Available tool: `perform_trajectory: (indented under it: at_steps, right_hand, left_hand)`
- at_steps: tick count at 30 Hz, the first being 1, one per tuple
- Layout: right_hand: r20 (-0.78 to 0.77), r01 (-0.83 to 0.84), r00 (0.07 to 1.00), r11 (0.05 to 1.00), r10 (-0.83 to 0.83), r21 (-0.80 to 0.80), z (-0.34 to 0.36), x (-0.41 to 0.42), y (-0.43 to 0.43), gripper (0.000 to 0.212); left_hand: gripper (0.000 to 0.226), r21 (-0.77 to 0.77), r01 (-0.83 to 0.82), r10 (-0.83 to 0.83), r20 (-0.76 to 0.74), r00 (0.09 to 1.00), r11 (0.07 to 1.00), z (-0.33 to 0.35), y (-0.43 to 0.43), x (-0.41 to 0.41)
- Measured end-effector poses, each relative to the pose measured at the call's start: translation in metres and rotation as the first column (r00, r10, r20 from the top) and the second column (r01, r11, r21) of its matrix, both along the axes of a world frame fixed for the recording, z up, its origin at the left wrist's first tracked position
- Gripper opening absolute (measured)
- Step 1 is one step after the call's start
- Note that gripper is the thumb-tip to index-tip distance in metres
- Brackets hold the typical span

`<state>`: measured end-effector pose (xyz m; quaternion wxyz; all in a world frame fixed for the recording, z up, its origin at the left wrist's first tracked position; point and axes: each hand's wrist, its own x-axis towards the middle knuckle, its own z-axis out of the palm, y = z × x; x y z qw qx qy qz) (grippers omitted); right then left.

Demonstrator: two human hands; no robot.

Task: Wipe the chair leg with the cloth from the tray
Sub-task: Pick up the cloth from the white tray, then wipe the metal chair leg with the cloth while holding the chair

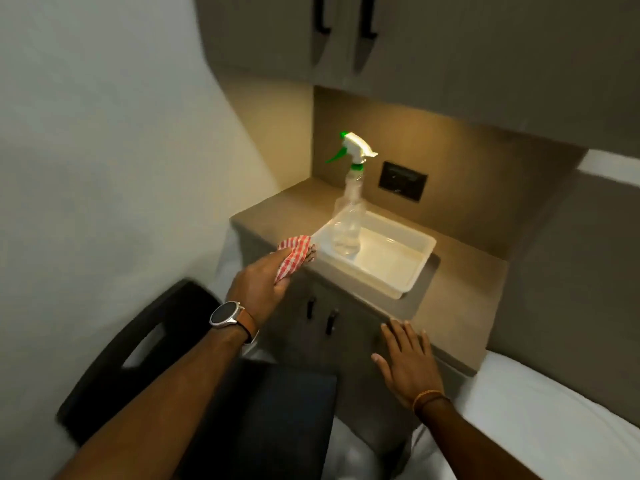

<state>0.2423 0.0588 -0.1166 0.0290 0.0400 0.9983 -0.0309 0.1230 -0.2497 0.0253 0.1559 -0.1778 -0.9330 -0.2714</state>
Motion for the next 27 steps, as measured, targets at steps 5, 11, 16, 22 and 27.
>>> perform_trajectory:
  at_steps: [5,11,16,22,27]
  right_hand:
    - [0.038,-0.3,0.952,0.95,0.305,-0.09,-0.018,0.011,-0.105,0.072]
    - [0.151,-0.582,0.779,0.791,0.609,-0.191,-0.089,0.028,-0.223,0.072]
    - [0.309,-0.691,0.625,0.692,0.717,-0.208,-0.199,0.05,-0.261,0.073]
    - [0.393,-0.673,0.595,0.702,0.701,-0.233,-0.326,0.066,-0.243,0.079]
    - [0.295,-0.681,0.661,0.716,0.69,-0.15,-0.387,0.078,-0.221,0.078]
  left_hand:
    - [0.058,0.224,-0.17,0.14,0.144,0.98,0.96,-0.065,-0.091,0.107]
    - [0.043,0.459,-0.588,0.391,0.456,0.799,0.666,-0.201,-0.172,0.242]
    - [0.054,0.428,-0.794,0.485,0.632,0.605,0.432,-0.34,-0.167,0.355]
    - [0.046,0.397,-0.899,0.352,0.828,0.437,0.183,-0.489,-0.075,0.411]
    - [0.031,0.448,-0.885,0.069,0.894,0.443,-0.127,-0.564,0.0,0.397]
